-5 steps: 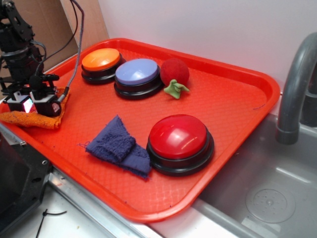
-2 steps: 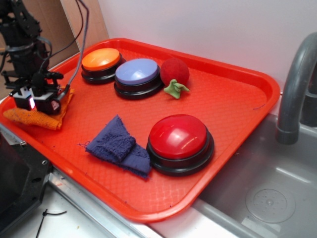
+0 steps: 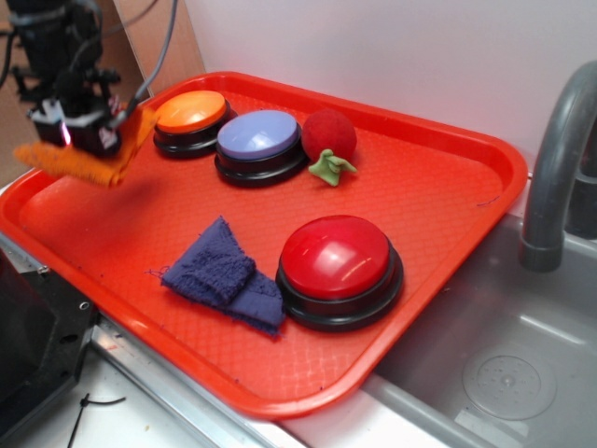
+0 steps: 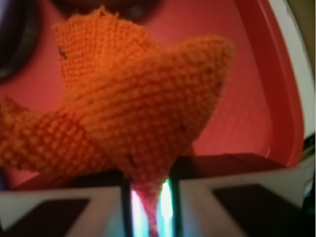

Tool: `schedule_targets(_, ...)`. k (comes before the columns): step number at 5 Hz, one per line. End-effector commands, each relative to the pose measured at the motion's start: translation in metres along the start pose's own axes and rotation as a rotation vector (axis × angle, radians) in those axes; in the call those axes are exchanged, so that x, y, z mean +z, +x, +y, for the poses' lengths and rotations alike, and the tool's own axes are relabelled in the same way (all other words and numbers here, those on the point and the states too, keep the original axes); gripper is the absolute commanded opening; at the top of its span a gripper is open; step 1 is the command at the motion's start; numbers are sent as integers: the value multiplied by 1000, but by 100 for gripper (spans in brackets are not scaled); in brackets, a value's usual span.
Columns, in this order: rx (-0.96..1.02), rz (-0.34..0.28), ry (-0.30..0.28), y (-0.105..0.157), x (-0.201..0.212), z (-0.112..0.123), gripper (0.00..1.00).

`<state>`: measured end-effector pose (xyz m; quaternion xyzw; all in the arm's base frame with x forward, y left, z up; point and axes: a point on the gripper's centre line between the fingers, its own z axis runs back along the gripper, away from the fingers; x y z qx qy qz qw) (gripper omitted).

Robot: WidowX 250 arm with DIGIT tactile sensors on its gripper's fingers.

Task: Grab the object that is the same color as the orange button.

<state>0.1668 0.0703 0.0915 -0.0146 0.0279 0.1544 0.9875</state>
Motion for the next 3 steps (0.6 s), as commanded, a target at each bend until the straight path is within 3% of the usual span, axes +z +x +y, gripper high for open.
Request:
schedule_targets(1, -208, -99, -25, 13, 71, -42, 0)
schedule_targets(3, -249, -86, 49, 18, 72, -61, 0)
